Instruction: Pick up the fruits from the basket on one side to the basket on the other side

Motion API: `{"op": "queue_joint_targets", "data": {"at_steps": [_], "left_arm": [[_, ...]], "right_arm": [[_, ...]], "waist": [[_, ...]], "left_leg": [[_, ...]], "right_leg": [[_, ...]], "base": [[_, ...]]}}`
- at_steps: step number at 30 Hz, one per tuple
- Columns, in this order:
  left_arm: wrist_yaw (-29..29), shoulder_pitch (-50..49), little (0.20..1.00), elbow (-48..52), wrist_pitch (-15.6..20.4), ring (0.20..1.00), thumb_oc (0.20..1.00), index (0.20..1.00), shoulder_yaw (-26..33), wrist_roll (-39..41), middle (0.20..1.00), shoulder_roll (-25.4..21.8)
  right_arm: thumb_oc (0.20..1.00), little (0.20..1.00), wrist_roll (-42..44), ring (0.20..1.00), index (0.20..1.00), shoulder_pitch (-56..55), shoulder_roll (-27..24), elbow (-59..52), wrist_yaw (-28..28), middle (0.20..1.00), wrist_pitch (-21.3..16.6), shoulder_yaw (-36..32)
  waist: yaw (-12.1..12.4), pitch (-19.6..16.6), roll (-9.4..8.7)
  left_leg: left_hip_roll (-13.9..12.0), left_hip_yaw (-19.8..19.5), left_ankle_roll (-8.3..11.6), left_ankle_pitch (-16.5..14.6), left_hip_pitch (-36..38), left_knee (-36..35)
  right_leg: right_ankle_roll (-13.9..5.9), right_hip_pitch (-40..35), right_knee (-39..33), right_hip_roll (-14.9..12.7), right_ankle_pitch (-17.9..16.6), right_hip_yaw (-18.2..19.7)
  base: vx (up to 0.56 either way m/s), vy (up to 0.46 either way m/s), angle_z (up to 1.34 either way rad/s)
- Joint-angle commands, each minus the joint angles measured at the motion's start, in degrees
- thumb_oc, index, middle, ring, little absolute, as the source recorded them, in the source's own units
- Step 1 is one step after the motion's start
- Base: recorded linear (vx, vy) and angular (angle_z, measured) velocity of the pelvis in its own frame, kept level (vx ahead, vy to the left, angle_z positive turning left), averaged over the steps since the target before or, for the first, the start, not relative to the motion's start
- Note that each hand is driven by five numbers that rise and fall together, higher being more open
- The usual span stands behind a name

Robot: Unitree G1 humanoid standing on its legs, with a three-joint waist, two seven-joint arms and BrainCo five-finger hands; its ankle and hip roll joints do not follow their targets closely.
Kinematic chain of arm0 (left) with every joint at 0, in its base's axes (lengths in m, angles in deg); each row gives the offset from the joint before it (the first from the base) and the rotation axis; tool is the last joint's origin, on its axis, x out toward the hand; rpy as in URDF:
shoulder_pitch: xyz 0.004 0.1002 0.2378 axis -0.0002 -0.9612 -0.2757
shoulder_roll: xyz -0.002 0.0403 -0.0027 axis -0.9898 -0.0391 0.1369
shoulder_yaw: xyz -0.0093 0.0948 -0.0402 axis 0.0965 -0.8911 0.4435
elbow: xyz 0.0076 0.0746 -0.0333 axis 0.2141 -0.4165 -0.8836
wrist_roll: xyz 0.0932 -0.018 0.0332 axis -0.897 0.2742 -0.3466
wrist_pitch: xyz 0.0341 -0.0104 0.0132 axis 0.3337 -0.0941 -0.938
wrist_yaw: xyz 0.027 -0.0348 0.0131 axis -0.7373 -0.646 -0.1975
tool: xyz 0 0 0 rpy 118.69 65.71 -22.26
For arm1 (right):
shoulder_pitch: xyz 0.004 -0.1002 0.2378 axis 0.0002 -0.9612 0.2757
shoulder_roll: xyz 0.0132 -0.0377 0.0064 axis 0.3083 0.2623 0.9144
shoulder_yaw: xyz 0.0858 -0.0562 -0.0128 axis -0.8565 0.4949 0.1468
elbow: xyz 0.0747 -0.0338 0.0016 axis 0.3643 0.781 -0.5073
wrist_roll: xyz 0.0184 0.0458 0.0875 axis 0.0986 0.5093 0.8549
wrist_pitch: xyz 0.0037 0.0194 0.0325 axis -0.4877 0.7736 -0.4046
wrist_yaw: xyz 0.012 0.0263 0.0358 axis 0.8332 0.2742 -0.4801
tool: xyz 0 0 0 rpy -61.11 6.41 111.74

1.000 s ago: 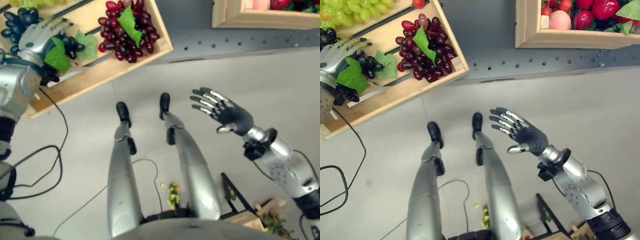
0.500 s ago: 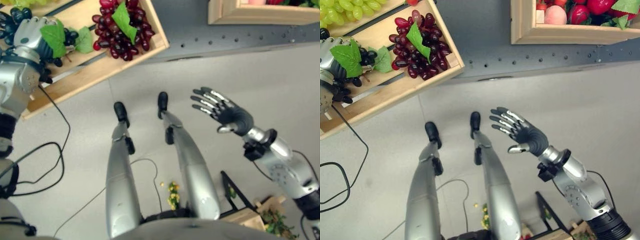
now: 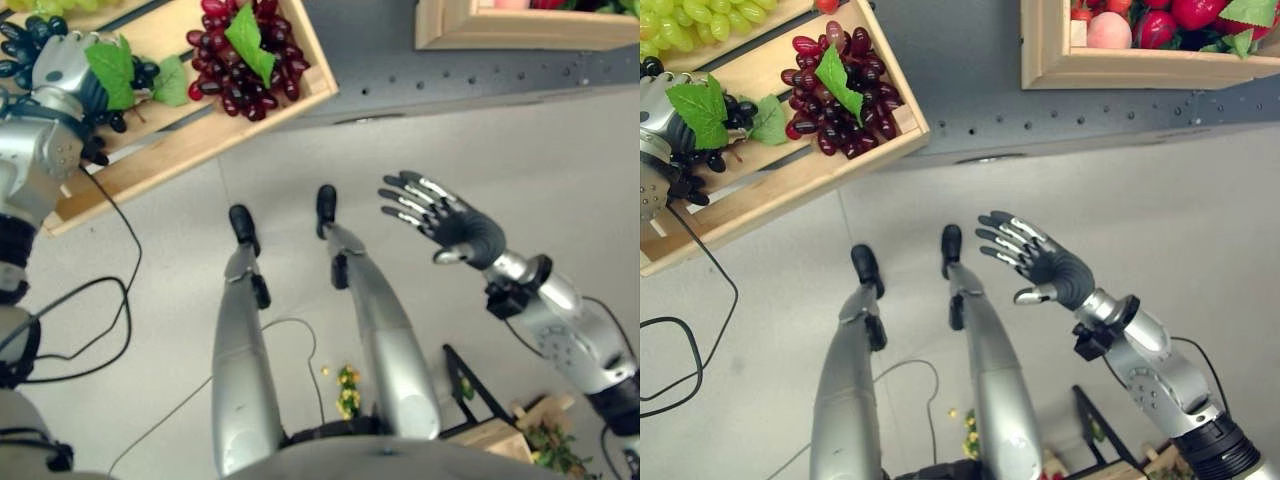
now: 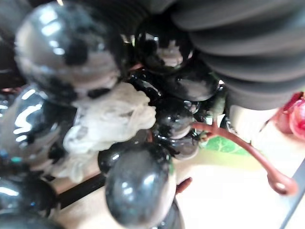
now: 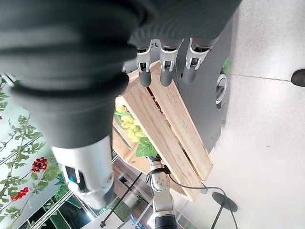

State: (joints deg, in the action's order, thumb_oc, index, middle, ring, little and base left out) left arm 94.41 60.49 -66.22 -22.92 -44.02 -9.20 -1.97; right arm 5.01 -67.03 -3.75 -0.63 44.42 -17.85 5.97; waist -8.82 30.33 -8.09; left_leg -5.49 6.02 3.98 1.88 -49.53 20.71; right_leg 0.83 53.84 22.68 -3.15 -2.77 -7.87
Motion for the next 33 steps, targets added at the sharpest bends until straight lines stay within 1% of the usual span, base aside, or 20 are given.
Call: {"op": "queue_joint_targets", "data": {"at_steps": [1, 2, 3, 5, 6, 7, 8, 10, 11, 12, 13, 15, 16, 17, 19, 20, 21, 27, 29, 33], "left_arm": [[-3.3, -12.0, 0.2, 1.0, 0.1, 0.2, 0.2, 0.2, 3.2, 5.7, 0.2, 3.8], [-2.4, -18.7, 0.2, 8.1, 0.6, 0.2, 0.2, 0.2, 12.4, 12.7, 0.2, 6.7], [-2.5, -19.5, 0.2, 8.6, 0.4, 0.2, 0.2, 0.2, 13.2, 12.7, 0.2, 6.7], [-1.7, -25.6, 0.2, 14.2, 1.0, 0.2, 0.2, 0.2, 20.2, 16.3, 0.2, 9.2], [-1.5, -29.0, 0.2, 17.2, 1.2, 0.2, 0.2, 0.2, 23.8, 17.9, 0.2, 10.6], [-1.6, -30.8, 0.2, 19.2, 1.8, 0.2, 0.2, 0.2, 25.5, 19.8, 0.2, 11.8], [-0.4, -35.8, 0.2, 24.0, 3.2, 0.2, 0.2, 0.2, 30.4, 25.1, 0.2, 15.1], [-0.2, -39.5, 0.2, 27.7, 5.3, 0.2, 0.2, 0.2, 33.6, 29.4, 0.2, 17.1], [-0.3, -39.9, 0.2, 27.9, 5.2, 0.2, 0.2, 0.2, 33.8, 29.4, 0.2, 17.1], [0.1, -41.1, 0.2, 29.3, 6.0, 0.2, 0.2, 0.2, 34.9, 31.3, 0.2, 18.4], [-0.3, -41.4, 0.2, 30.0, 6.2, 0.2, 0.2, 0.2, 35.5, 32.8, 0.2, 18.5], [-0.7, -42.9, 0.2, 32.2, 8.6, 0.2, 0.2, 0.2, 37.3, 37.3, 0.2, 20.4], [-0.8, -43.4, 0.2, 33.1, 8.8, 0.2, 0.2, 0.2, 37.7, 38.3, 0.2, 20.8], [-0.9, -44.7, 0.2, 35.4, 10.0, 0.2, 0.2, 0.2, 39.0, 39.9, 0.2, 21.6], [-1.0, -45.2, 0.2, 36.2, 10.4, 0.2, 0.2, 0.2, 39.6, 40.7, 0.2, 22.1], [-1.0, -46.0, 0.2, 37.5, 11.2, 0.2, 0.2, 0.2, 40.5, 42.0, 0.2, 23.0], [-1.1, -46.1, 0.2, 37.6, 11.2, 0.2, 0.2, 0.2, 40.5, 42.0, 0.2, 23.0], [-1.6, -48.0, 0.2, 40.4, 12.8, 0.2, 0.2, 0.2, 42.1, 44.7, 0.2, 26.0], [-2.6, -48.7, 0.2, 41.9, 13.4, 0.2, 0.2, 0.2, 42.2, 46.6, 0.2, 27.9], [-4.2, -49.7, 0.2, 44.0, 13.7, 0.2, 0.2, 0.2, 41.9, 47.7, 0.2, 29.5]], "right_arm": [[1.0, 1.0, 0.4, 1.0, 1.0, 0.5, 1.0, -4.9, 0.8, 1.0, -4.5, -0.5], [1.0, 1.0, -1.8, 1.0, 1.0, 0.3, 2.8, -2.9, 2.6, 1.0, -5.9, -1.5], [1.0, 1.0, -1.8, 1.0, 1.0, 0.4, 2.6, -2.9, 2.7, 1.0, -5.9, -1.2], [1.0, 1.0, -4.0, 1.0, 1.0, 0.1, 4.2, -1.2, 3.8, 1.0, -6.6, -2.0], [1.0, 1.0, -5.0, 1.0, 1.0, 0.3, 4.6, -0.6, 4.2, 1.0, -7.0, -1.8], [1.0, 1.0, -5.6, 1.0, 1.0, 0.2, 5.1, -0.1, 4.5, 1.0, -7.1, -2.2], [1.0, 1.0, -7.7, 1.0, 1.0, 0.0, 5.9, 1.8, 5.8, 1.0, -7.5, -2.6], [1.0, 1.0, -9.1, 1.0, 1.0, 0.3, 6.5, 3.4, 6.6, 1.0, -7.5, -2.8], [1.0, 1.0, -9.1, 1.0, 1.0, 0.3, 6.5, 3.4, 6.6, 1.0, -7.5, -2.7], [1.0, 1.0, -9.8, 1.0, 1.0, 0.5, 7.0, 4.6, 7.3, 1.0, -7.4, -2.4], [1.0, 1.0, -10.0, 1.0, 1.0, 0.7, 7.0, 4.6, 7.3, 1.0, -7.2, -2.5], [1.0, 1.0, -11.5, 1.0, 1.0, 0.3, 7.0, 4.7, 7.4, 1.0, -6.9, -2.9], [1.0, 1.0, -11.9, 1.0, 1.0, 0.4, 7.2, 5.2, 7.5, 1.0, -6.7, -2.9], [1.0, 1.0, -12.3, 1.0, 1.0, 0.1, 7.4, 4.7, 7.2, 1.0, -6.6, -3.6], [1.0, 1.0, -12.1, 1.0, 1.0, -0.2, 7.6, 4.6, 7.1, 1.0, -6.3, -3.9], [1.0, 1.0, -12.1, 1.0, 1.0, -0.6, 7.9, 4.5, 6.7, 1.0, -6.1, -4.2], [1.0, 1.0, -12.1, 1.0, 1.0, -0.6, 7.9, 4.4, 6.7, 1.0, -6.1, -4.2], [1.0, 1.0, -11.6, 1.0, 1.0, -3.5, 8.5, 3.3, 4.9, 1.0, -4.9, -5.2], [1.0, 1.0, -11.7, 1.0, 1.0, -4.2, 8.9, 3.4, 4.4, 1.0, -4.4, -5.8], [1.0, 1.0, -12.4, 1.0, 1.0, -4.9, 9.1, 3.6, 4.3, 1.0, -4.5, -6.8]], "waist": [[-0.5, -0.5, -2.03], [0.7, -0.5, -1.22], [0.4, -0.5, -1.21], [1.7, -0.5, -0.17], [1.7, -0.5, 0.26], [2.1, -0.5, 0.65], [3.0, -0.5, 1.49], [3.9, -0.5, 2.23], [3.8, -0.5, 2.19], [4.2, -0.5, 2.46], [4.3, -0.5, 2.6], [4.9, -0.5, 3.14], [5.1, -0.5, 3.36], [5.5, -0.5, 3.73], [5.6, -0.5, 3.84], [5.7, -0.9, 4.16], [5.7, -0.9, 4.15], [5.7, -3.2, 4.6], [5.6, -4.6, 4.76], [5.6, -5.9, 5.08]], "left_leg": [[0.9, -0.8, -1.66, -4.6, 0.2, 1.6], [1.3, -0.2, -1.94, -3.0, 0.8, 1.0], [1.3, -0.2, -1.94, -2.9, 0.9, 0.9], [1.6, -0.1, -1.9, -3.1, 3.3, 0.6], [1.7, 0.0, -1.87, -3.3, 4.6, 0.4], [1.9, 0.0, -1.85, -3.4, 5.6, 0.3], [2.2, 0.1, -1.83, -3.7, 9.3, -0.4], [2.6, 0.1, -1.79, -4.0, 13.5, -1.5], [2.6, 0.1, -1.79, -4.0, 13.8, -1.7], [2.9, 0.2, -1.73, -4.1, 16.1, -2.4], [3.0, 0.2, -1.76, -4.1, 17.5, -3.0], [3.6, 0.2, -1.66, -4.1, 21.5, -4.5], [3.7, 0.1, -1.71, -4.2, 23.1, -5.1], [4.0, 0.0, -1.83, -4.3, 25.7, -5.9], [4.1, 0.0, -1.86, -4.4, 27.0, -6.3], [4.4, 0.0, -1.89, -4.4, 28.9, -7.0], [4.4, 0.0, -1.91, -4.0, 28.8, -7.3], [4.8, 0.4, -1.98, -4.4, 32.2, -8.9], [4.7, 0.7, -1.98, -4.1, 33.5, -10.4], [4.8, 0.6, -1.97, -3.7, 34.8, -11.6]], "right_leg": [[-7.61, -1.3, 1.1, -1.9, 2.9, 1.5], [-6.9, -1.7, 0.7, -2.3, 1.7, 1.1], [-6.9, -1.8, 0.6, -2.3, 1.6, 1.1], [-6.71, -3.7, 0.9, -2.5, 2.0, 1.1], [-6.6, -4.9, 0.9, -2.5, 2.3, 0.9], [-6.52, -5.9, 1.1, -2.5, 2.4, 1.0], [-6.42, -9.0, 1.1, -2.8, 2.8, 0.9], [-6.54, -13.0, 0.7, -3.1, 3.1, 0.8], [-6.55, -13.3, 0.6, -3.1, 3.1, 0.8], [-6.64, -15.5, 0.1, -3.3, 3.2, 0.7], [-6.67, -16.7, -0.1, -3.4, 3.3, 0.6], [-6.76, -20.8, -1.4, -3.6, 3.6, 0.3], [-6.81, -22.2, -1.7, -3.7, 3.7, 0.3], [-6.82, -24.6, -2.1, -3.7, 3.9, 0.3], [-6.86, -26.1, -2.5, -3.8, 4.0, 0.2], [-6.87, -27.8, -2.9, -4.0, 4.2, 0.1], [-6.83, -27.8, -3.2, -4.0, 3.8, 0.1], [-6.7, -30.8, -5.1, -3.7, 4.1, 0.2], [-6.76, -31.8, -6.0, -3.7, 4.0, 0.1], [-6.78, -32.9, -6.3, -3.7, 4.2, -0.1]], "base": [[-0.06, 0.011, 0.02], [0.0, 0.0, 0.0], [-0.06, 0.019, 0.03], [0.0, 0.0, 0.0], [0.02, 0.034, 0.05], [0.04, 0.059, 0.07], [0.04, 0.06, 0.07], [0.05, 0.047, 0.03], [0.05, 0.033, 0.05], [0.05, 0.026, 0.07], [0.06, 0.041, 0.09], [0.07, 0.039, 0.11], [0.08, 0.056, 0.09], [0.06, 0.041, 0.04], [0.04, 0.031, 0.03], [0.02, 0.024, 0.04], [0.04, 0.025, 0.04], [0.02, 0.012, 0.0], [0.04, 0.004, -0.03], [0.03, -0.005, 0.0]]}}
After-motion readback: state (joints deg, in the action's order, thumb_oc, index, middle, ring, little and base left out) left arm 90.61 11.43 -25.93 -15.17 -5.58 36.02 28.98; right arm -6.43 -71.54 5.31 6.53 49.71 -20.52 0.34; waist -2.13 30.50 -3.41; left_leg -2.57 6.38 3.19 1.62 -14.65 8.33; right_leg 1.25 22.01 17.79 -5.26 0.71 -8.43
